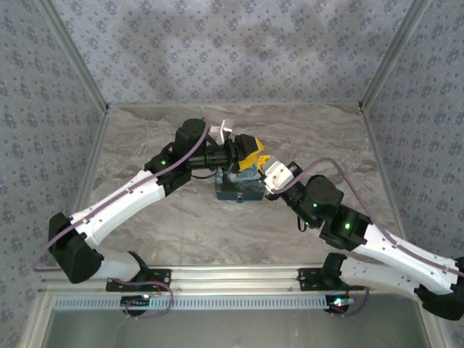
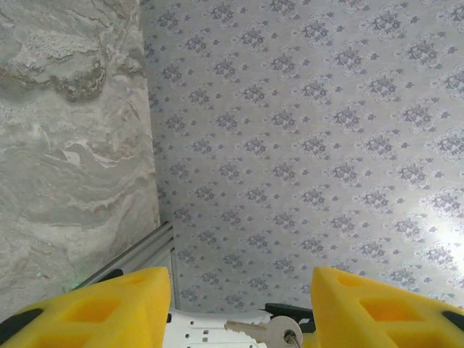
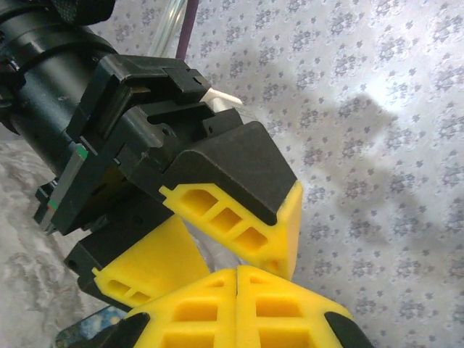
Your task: Unlock a padlock with a key
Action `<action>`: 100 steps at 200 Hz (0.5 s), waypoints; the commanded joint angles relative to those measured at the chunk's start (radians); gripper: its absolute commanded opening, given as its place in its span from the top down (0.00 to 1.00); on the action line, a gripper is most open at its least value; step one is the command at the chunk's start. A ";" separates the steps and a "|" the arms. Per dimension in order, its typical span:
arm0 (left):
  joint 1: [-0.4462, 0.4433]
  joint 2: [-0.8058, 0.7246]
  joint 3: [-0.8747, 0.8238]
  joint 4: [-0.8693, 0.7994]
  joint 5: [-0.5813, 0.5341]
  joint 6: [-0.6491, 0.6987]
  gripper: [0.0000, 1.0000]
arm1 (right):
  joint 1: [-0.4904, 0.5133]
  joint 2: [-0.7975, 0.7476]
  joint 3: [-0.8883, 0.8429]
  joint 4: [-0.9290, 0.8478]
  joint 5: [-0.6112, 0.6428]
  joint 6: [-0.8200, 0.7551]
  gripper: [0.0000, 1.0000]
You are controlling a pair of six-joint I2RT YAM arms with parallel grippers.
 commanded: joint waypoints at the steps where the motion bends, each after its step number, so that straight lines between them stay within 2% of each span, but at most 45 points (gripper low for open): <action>1: -0.009 0.007 0.029 0.054 0.013 -0.070 0.52 | 0.010 -0.005 -0.015 0.076 0.074 -0.085 1.00; 32: -0.010 0.003 0.026 0.059 0.016 -0.073 0.60 | 0.018 -0.010 -0.027 0.073 0.091 -0.118 1.00; 71: -0.010 0.019 0.027 0.080 0.038 -0.084 0.60 | 0.027 -0.017 -0.029 0.067 0.067 -0.113 1.00; 87: -0.011 0.024 0.029 0.091 0.048 -0.087 0.68 | 0.033 -0.010 -0.030 0.068 0.068 -0.124 1.00; 100: -0.011 0.026 0.028 0.091 0.048 -0.087 0.69 | 0.039 -0.006 -0.029 0.058 0.055 -0.127 1.00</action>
